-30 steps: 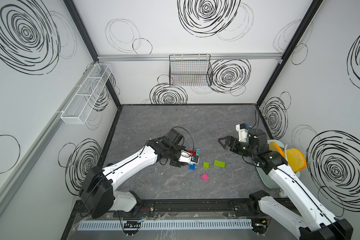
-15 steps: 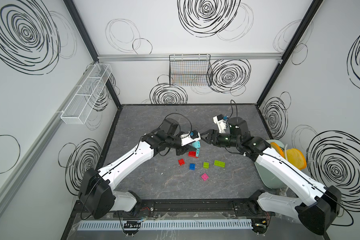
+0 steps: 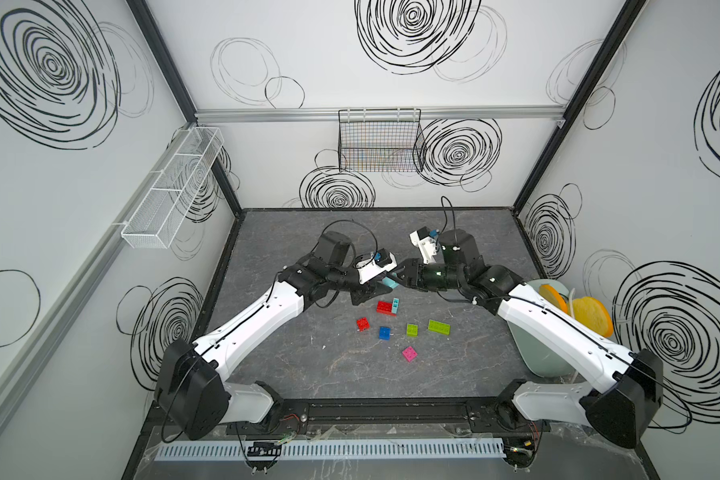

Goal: Assemble a giraffe with lego
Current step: Assemble the lego brick with the lego brick.

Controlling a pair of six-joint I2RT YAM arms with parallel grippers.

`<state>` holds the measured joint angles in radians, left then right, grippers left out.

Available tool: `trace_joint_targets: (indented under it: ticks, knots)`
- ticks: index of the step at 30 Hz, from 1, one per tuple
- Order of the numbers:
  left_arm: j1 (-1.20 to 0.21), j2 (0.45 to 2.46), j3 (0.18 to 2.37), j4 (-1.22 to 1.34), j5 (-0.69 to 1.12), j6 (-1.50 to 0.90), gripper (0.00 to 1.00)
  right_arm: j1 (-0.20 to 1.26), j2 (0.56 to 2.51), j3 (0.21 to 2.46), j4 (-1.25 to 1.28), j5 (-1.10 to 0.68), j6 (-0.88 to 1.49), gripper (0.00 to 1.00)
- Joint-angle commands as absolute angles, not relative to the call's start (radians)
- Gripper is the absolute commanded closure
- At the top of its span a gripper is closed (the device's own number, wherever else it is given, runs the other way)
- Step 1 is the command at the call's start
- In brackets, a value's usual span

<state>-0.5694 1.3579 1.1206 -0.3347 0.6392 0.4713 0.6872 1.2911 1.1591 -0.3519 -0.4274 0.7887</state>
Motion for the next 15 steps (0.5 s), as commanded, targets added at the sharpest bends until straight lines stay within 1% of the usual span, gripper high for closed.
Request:
trace_joint_targets:
  ticks: [1,4,7,13,15]
  knots:
    - [-0.577,1.336,1.125,-0.307,0.635,0.493,0.76,0.709,1.320,1.209,-0.398,-0.400,0.745,0.59]
    - [-0.572,1.336,1.124,-0.302,0.646,0.473,0.76,0.715,1.347,1.231,-0.437,-0.391,0.736,0.68]
    - [-0.570,1.329,1.118,-0.310,0.635,0.492,0.76,0.725,1.348,1.236,-0.444,-0.376,0.729,0.72]
    - [-0.560,1.327,1.114,-0.301,0.625,0.477,0.76,0.729,1.351,1.259,-0.501,-0.358,0.721,0.74]
    - [-0.561,1.324,1.111,-0.300,0.612,0.488,0.77,0.733,1.345,1.258,-0.504,-0.352,0.719,0.78]
